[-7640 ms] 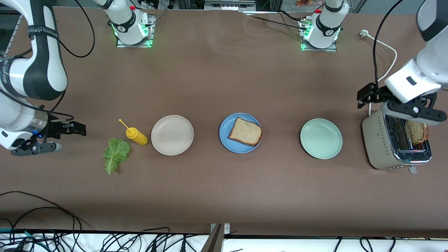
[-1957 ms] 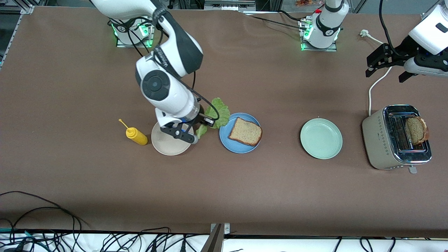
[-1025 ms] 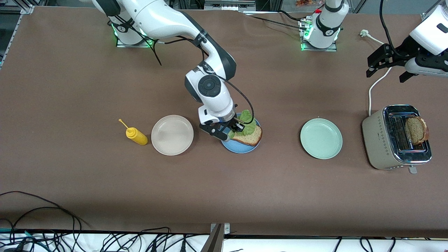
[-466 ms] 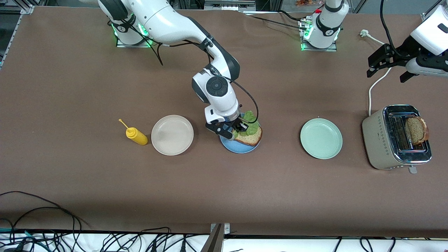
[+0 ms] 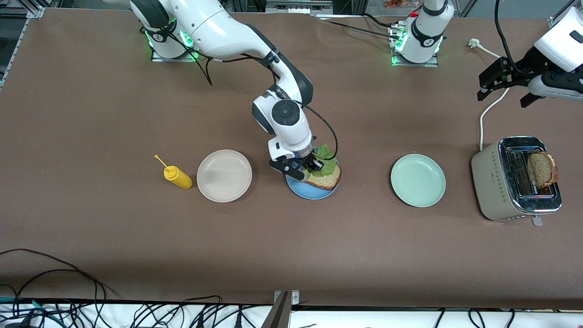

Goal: Make sandwich in blue plate with both arms
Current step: 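Lower the lettuce onto the bread and open the right gripper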

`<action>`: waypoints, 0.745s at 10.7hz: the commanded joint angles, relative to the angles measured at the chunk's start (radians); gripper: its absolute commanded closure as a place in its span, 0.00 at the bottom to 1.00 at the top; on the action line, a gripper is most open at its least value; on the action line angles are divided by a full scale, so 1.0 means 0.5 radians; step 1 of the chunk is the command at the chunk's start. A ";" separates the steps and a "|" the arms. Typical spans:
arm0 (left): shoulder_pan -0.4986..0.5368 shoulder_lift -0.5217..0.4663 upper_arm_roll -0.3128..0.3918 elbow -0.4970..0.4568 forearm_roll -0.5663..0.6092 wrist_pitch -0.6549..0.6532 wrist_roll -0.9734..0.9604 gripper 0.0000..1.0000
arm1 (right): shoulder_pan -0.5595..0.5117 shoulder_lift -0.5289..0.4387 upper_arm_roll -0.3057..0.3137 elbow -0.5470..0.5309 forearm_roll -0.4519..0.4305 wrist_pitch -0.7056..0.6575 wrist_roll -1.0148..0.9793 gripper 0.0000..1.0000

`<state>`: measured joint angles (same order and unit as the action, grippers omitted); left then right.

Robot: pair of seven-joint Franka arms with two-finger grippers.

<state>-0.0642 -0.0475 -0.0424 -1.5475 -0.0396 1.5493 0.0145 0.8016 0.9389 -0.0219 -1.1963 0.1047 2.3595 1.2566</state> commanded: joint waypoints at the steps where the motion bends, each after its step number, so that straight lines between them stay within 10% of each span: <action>1: 0.006 -0.012 0.002 0.002 -0.028 -0.024 -0.005 0.00 | 0.023 0.015 -0.015 0.027 -0.062 0.033 0.131 0.00; 8: 0.006 -0.016 0.002 0.002 -0.028 -0.024 -0.008 0.00 | 0.011 -0.117 -0.076 0.033 -0.065 -0.134 0.074 0.00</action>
<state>-0.0642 -0.0475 -0.0423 -1.5475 -0.0396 1.5492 0.0144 0.8036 0.9228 -0.0284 -1.1876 0.0922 2.3722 1.3005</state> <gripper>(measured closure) 0.000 0.000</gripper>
